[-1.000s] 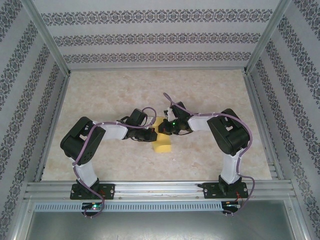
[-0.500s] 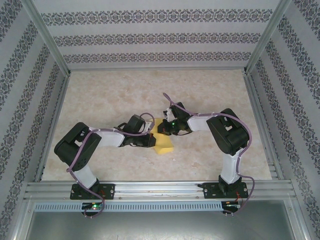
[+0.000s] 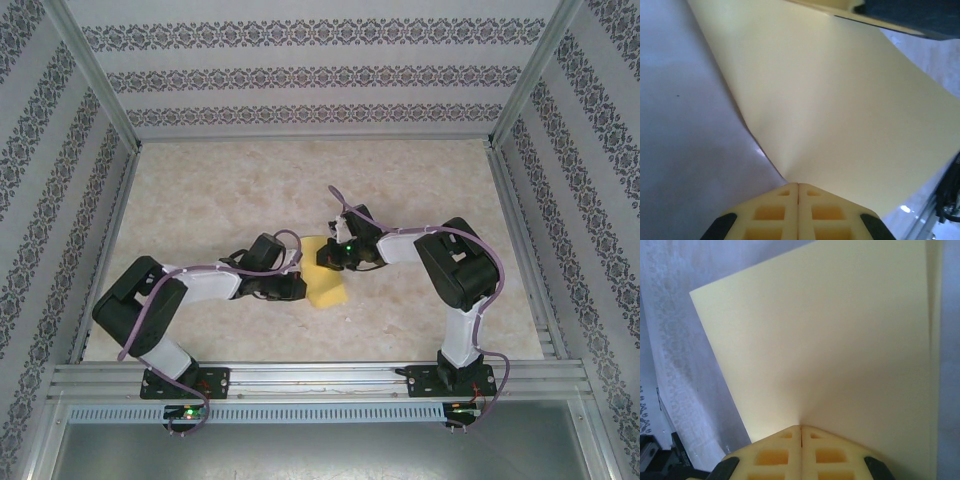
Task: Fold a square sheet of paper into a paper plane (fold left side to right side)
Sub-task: First fold the square sheet of paper in half at the center of the table.
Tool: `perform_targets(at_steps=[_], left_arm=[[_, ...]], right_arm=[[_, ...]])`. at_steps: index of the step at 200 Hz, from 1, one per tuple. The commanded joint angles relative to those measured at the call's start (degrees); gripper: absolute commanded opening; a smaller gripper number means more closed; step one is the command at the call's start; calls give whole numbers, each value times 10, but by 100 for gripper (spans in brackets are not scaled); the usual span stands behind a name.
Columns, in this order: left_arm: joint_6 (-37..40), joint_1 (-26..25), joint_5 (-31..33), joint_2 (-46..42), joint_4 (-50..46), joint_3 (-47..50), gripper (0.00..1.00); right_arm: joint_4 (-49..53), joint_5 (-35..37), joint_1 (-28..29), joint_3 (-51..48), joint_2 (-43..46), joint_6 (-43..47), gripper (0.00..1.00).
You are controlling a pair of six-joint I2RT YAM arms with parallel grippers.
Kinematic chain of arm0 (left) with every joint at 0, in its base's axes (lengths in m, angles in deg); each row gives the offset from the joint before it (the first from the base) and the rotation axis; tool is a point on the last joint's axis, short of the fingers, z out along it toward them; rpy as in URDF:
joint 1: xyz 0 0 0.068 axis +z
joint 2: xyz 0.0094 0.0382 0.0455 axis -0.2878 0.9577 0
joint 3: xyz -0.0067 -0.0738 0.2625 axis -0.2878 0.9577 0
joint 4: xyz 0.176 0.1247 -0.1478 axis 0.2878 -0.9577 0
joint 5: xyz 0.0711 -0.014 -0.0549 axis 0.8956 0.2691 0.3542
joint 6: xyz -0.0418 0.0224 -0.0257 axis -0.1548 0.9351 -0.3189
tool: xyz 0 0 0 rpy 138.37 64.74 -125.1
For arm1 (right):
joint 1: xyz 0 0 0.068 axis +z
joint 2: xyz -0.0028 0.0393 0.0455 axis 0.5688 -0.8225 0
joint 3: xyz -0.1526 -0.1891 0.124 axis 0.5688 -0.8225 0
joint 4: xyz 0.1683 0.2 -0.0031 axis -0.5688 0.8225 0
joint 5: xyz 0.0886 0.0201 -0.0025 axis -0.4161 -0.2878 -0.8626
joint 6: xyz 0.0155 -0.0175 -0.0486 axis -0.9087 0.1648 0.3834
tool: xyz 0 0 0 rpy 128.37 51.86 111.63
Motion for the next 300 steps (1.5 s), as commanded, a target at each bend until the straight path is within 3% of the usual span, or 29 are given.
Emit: perform_targets(at_steps=[1,98,300], left_arm=[[-11,14,-8,-20,-20,-27,6],[-47,1,-62,95,94,-64,6],[-25,-62,-24,39,-19,17,6]], right_arm=[[35,69,-11,-28,-15,2,0],[25,66,-6,-33,-20,-1,0],[27,78,-8,-47,-24,0,0]])
